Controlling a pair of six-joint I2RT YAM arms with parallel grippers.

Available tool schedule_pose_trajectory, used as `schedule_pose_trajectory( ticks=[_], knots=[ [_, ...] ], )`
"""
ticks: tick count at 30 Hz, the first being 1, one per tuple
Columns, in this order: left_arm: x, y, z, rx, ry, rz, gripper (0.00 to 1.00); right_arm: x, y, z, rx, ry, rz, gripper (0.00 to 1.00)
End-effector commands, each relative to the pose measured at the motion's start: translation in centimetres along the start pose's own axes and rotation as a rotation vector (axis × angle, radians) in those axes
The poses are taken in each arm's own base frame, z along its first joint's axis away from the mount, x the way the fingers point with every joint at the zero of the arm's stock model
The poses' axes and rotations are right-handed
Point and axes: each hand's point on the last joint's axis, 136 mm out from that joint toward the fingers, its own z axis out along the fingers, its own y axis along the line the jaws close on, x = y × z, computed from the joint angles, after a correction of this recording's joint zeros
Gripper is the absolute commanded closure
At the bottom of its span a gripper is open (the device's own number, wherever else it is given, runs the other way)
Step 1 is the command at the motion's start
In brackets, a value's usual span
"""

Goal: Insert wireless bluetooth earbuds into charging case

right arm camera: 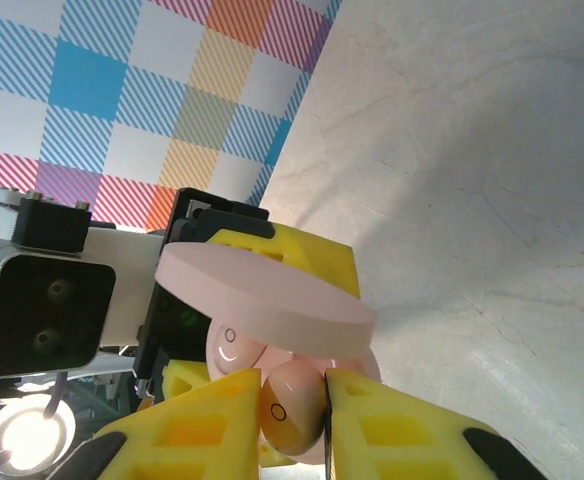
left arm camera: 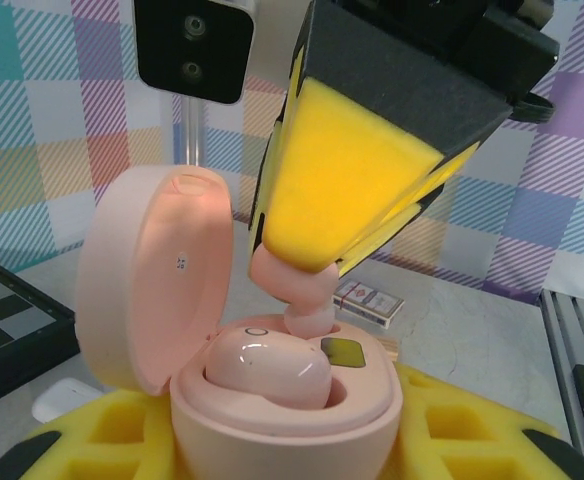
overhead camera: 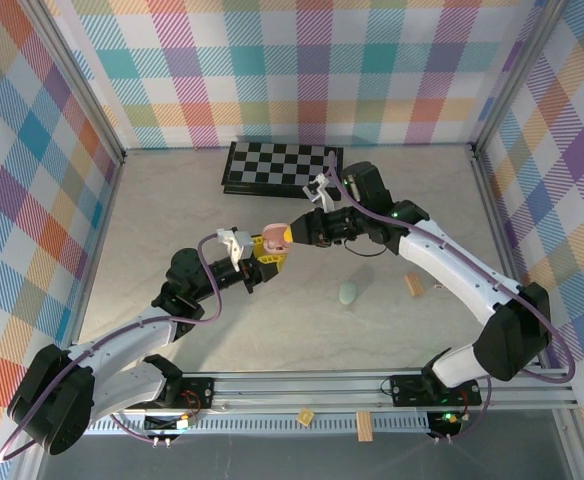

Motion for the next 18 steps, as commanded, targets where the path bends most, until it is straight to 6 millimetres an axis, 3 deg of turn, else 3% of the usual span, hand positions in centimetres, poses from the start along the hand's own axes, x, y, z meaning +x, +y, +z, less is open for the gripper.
schedule_pose_trajectory(
  ticks=[1,13,18],
  knots=[
    [-3.0,-0.55,0.02,0.015,-0.082,0.042,0.67,-0.14,-0.91,0.31,0.012,0.0,0.007,0.8],
    [-2.86,-0.25,0.3,0.008,-0.083,0.042,0.67,0.36,-1.11,0.61,0.003,0.036,0.027,0.78],
    [-2.82,-0.36,0.35,0.016,-0.081,0.041,0.67,0.04,-0.71,0.33,0.005,0.02,0.015,0.66]
  ],
)
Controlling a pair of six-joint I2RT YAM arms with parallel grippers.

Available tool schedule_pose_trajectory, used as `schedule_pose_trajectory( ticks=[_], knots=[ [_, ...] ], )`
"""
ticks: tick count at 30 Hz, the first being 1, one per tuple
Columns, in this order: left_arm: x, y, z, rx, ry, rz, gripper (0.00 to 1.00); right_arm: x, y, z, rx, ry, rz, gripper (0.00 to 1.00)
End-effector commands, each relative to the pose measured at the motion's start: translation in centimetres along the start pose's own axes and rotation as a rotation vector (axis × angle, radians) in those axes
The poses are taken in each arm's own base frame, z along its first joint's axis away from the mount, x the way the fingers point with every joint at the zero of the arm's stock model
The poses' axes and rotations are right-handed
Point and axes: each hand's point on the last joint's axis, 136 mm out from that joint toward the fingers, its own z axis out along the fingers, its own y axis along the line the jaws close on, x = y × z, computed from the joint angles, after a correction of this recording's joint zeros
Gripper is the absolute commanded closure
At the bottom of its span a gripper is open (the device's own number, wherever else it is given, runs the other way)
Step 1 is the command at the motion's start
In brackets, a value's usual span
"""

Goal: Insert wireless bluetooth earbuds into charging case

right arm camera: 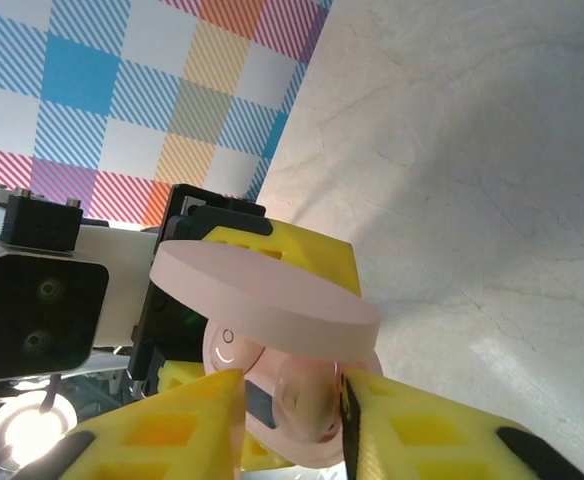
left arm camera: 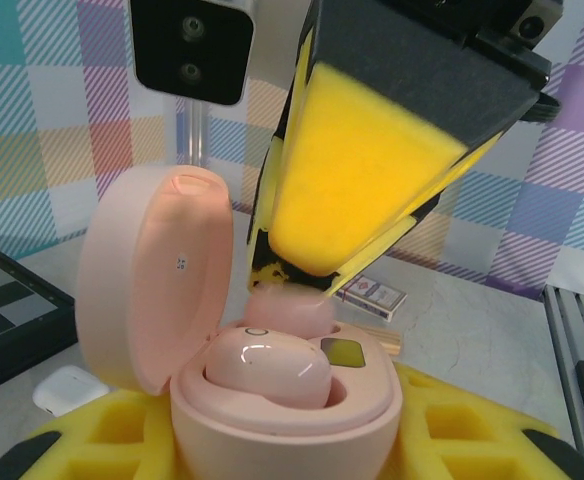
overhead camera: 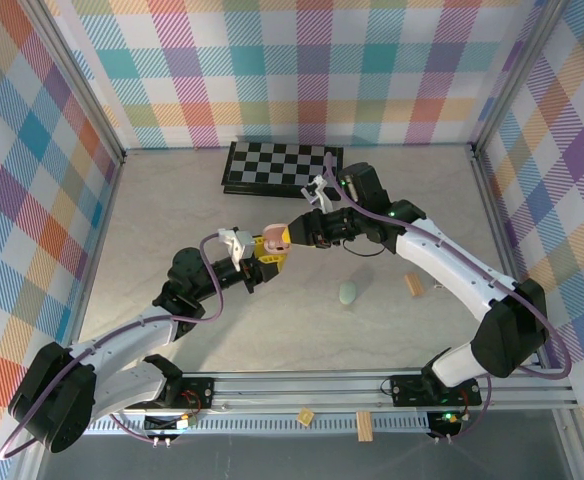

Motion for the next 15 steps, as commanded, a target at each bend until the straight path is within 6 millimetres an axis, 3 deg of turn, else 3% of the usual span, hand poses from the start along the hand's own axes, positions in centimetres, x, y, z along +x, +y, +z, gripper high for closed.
schedule_pose_trajectory(
  ticks=[1,7,15],
  knots=[
    [-3.3,-0.6,0.1,0.023,-0.096,0.054,0.67,-0.2,-0.1,-0.3,0.009,-0.004,-0.002,0.64],
    [-3.1,-0.6,0.0,0.014,-0.096,0.06,0.67,-0.5,0.3,-1.4,0.02,-0.051,-0.053,0.52],
    [-1.9,-0.9,-0.3,0.025,-0.045,0.102,0.67,-2.5,1.5,-3.1,0.012,-0.15,-0.067,0.15]
  ],
)
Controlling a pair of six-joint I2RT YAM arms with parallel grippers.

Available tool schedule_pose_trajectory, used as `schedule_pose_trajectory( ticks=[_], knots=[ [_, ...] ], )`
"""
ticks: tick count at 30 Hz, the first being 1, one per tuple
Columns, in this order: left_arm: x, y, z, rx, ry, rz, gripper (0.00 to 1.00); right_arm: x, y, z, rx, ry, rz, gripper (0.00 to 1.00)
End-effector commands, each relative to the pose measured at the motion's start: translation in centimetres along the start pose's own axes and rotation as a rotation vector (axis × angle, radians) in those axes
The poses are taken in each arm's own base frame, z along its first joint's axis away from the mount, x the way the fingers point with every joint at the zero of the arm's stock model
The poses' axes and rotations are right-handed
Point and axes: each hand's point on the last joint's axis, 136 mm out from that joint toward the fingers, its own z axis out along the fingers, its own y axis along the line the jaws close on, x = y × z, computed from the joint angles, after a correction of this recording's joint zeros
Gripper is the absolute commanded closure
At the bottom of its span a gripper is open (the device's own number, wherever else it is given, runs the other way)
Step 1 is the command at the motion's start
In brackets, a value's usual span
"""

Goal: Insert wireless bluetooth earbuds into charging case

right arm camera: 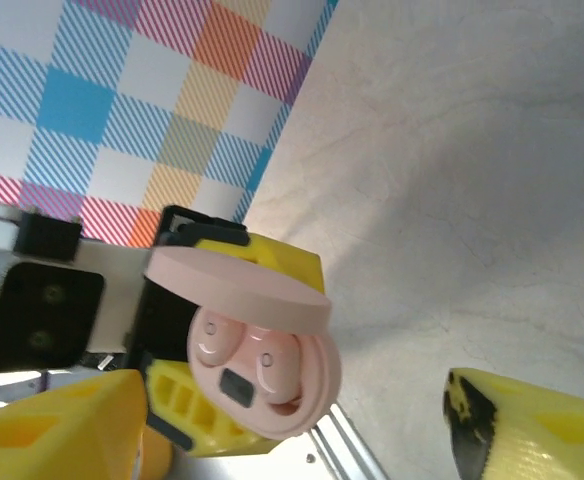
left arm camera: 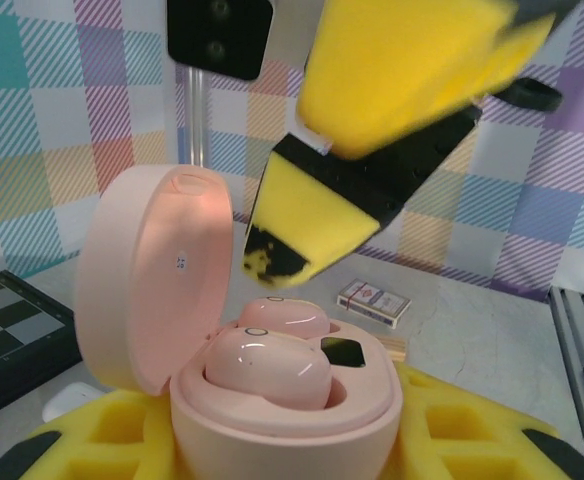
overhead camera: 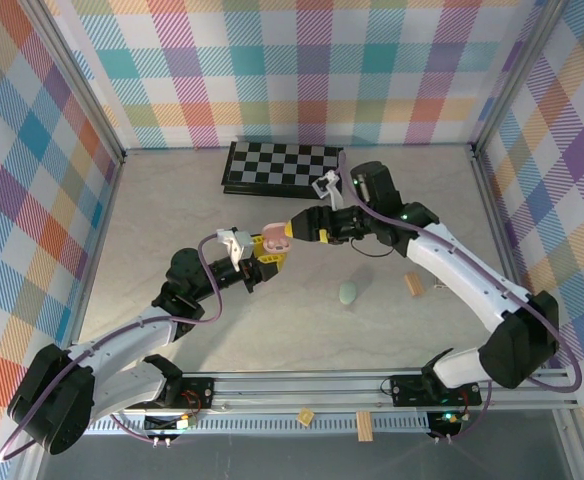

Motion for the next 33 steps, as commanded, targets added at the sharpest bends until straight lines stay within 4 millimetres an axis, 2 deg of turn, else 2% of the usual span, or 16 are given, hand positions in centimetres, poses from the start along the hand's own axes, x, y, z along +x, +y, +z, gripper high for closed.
schedule_pose_trajectory(
  ticks=[1,5,10,15,22,28,33],
  knots=[
    [-1.4,-0.7,-0.1,0.027,-0.028,0.063,0.67,-2.0,0.9,-0.4,-0.016,-0.056,0.003,0.13],
    [-1.8,-0.8,-0.1,0.031,-0.033,0.063,0.67,-3.5,-0.6,0.5,0.049,-0.059,0.079,0.09],
    [-2.4,-0.8,-0.1,0.025,-0.04,0.026,0.67,-2.8,-1.6,1.6,0.053,0.003,0.108,0.08],
    [-2.8,-0.2,-0.1,-0.004,-0.061,-0.013,0.67,-0.7,-0.9,2.1,-0.036,0.068,0.091,0.08],
    [-3.2,0.1,0.0,-0.018,-0.072,-0.017,0.67,0.9,-0.5,1.2,-0.055,0.061,0.071,0.08],
    [-3.9,0.3,0.0,-0.034,-0.092,-0.011,0.67,0.4,0.0,1.4,-0.121,0.037,0.121,0.08],
    [-4.2,0.5,-0.1,-0.046,-0.107,-0.012,0.67,-0.6,1.8,2.4,-0.344,0.041,0.228,0.11]
  ],
)
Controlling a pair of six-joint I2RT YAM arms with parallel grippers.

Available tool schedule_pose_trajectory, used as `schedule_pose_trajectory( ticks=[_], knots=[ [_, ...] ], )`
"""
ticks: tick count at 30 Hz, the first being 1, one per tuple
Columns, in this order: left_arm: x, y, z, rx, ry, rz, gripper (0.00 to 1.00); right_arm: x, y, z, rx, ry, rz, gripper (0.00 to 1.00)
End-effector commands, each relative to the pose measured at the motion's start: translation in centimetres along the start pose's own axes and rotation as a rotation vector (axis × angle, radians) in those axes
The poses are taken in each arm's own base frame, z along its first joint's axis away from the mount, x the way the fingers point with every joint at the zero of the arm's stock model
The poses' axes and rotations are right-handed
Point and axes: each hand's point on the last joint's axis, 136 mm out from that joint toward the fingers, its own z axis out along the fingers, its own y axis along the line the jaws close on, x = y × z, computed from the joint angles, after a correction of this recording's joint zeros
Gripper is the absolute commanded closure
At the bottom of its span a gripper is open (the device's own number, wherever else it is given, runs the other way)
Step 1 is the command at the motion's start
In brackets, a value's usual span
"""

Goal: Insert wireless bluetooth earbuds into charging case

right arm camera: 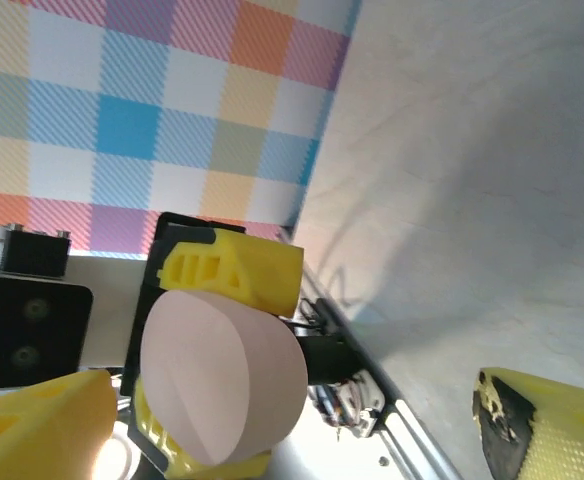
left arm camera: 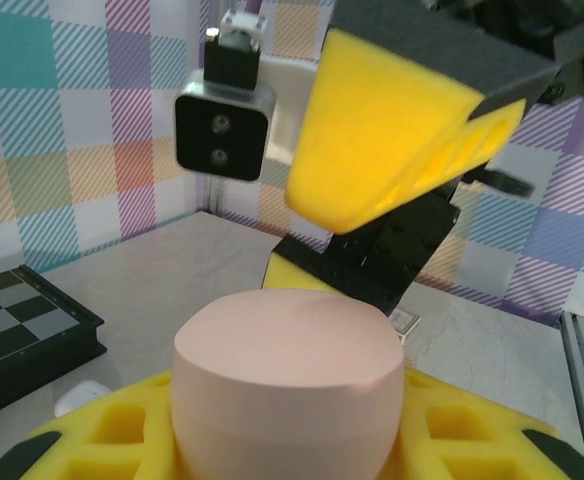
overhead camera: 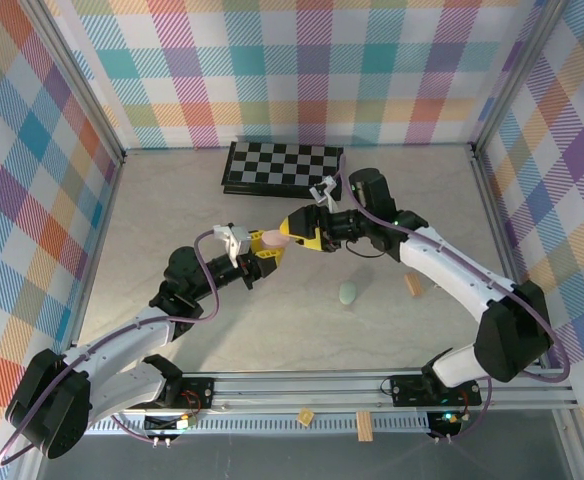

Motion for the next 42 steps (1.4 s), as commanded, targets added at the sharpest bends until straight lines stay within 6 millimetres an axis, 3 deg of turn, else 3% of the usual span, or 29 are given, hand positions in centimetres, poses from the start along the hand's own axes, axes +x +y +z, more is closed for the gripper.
schedule_pose_trajectory(
  ticks=[1,10,20,22,24,26,29,33,38,42],
  knots=[
    [-3.2,-0.3,-0.1,-0.002,-0.096,0.037,0.67,-0.8,3.1,0.6,-0.208,0.025,0.043,0.13],
    [-2.5,0.9,0.1,-0.061,-0.094,0.056,0.67,0.4,4.7,2.1,-0.294,0.091,0.06,0.29],
    [-2.3,0.5,-0.2,-0.048,-0.083,0.062,0.66,0.3,4.2,2.4,-0.27,0.073,0.074,0.76],
    [-2.2,0.5,-0.3,-0.051,-0.084,0.061,0.65,0.1,3.6,2.5,-0.25,0.062,0.082,0.81],
    [-2.2,0.4,-0.5,-0.049,-0.084,0.057,0.61,-0.2,3.1,2.6,-0.227,0.042,0.078,0.85],
    [-2.1,0.3,-0.7,-0.049,-0.08,0.058,0.44,-0.7,2.5,2.5,-0.196,0.021,0.07,0.86],
    [-1.9,0.3,-1.1,-0.064,-0.074,0.066,0.2,-1.7,0.0,2.0,-0.091,-0.045,0.067,0.86],
    [-1.1,0.7,-1.8,-0.104,-0.039,0.061,0.02,-3.3,-5.2,0.7,0.097,-0.144,0.095,0.87],
    [-0.2,1.0,-1.6,-0.136,0.003,0.032,0.0,-5.1,-13.8,-1.9,0.383,-0.263,0.192,0.87],
    [1.0,0.8,-0.4,-0.145,0.053,0.02,0.0,-6.4,-19.1,-3.4,0.492,-0.318,0.295,0.87]
  ],
)
